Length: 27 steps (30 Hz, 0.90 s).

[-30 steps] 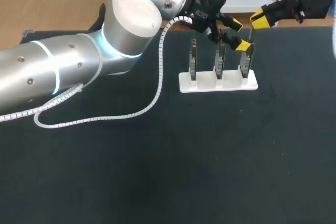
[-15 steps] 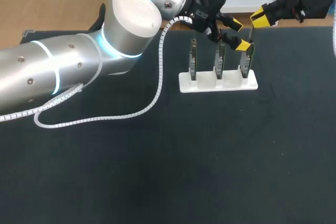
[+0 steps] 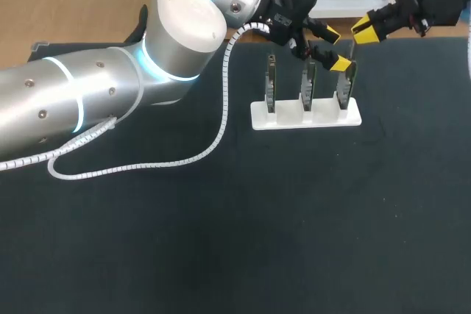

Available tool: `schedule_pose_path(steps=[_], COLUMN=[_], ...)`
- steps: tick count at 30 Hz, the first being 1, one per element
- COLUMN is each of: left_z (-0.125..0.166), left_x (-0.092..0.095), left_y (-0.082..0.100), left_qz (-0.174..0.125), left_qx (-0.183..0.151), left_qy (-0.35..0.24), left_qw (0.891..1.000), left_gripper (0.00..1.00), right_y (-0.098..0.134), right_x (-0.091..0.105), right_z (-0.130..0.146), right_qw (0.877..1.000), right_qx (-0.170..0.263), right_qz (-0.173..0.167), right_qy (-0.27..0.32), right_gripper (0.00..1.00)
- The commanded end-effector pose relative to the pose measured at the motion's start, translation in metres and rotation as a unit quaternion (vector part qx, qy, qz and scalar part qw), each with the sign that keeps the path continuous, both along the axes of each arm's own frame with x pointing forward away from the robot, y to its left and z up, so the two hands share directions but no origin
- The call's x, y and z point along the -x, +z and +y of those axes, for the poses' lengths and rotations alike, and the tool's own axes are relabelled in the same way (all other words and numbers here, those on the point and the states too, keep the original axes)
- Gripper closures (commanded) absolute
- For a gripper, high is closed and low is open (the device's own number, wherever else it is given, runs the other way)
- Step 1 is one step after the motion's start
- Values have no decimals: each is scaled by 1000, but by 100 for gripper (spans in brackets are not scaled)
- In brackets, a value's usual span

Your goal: Pick up the optical module with the left hand, and insert it into the network port with the right hand.

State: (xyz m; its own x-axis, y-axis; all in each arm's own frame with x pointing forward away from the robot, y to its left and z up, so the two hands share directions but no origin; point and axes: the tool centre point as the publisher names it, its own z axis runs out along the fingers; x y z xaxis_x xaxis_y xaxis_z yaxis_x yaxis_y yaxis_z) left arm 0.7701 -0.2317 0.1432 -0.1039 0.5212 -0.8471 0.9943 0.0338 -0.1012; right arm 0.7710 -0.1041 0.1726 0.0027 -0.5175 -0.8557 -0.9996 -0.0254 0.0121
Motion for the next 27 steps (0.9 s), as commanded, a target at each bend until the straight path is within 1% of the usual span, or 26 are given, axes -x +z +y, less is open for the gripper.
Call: schedule_pose_path(steps=[1,17,19,25,27], left_z=[-1,-1,-1,-1,-1], left_x=[-2,-2,-2,-2,-2], left_y=[1,1,1,1,1], left_qz=[2,2,2,2,2], left_qx=[-3,-3,-3,-3,-3], left_qy=[-1,-1,-1,-1,-1], left_qw=[1000,1000,1000,1000,1000], left_gripper=[0,0,0,0,0], right_y=[-1,-10,-9,-4,-2], right_x=[1,0,0,1,1], right_z=[0,0,-1,-4,-6], right_qw=[1000,1000,1000,1000,1000], right_qx=[1,3,2,-5,-14], right_qz=[1,9,9,6,11], right_qy=[-2,-9,-10,-14,-19], right_gripper=[100,100,0,0,0])
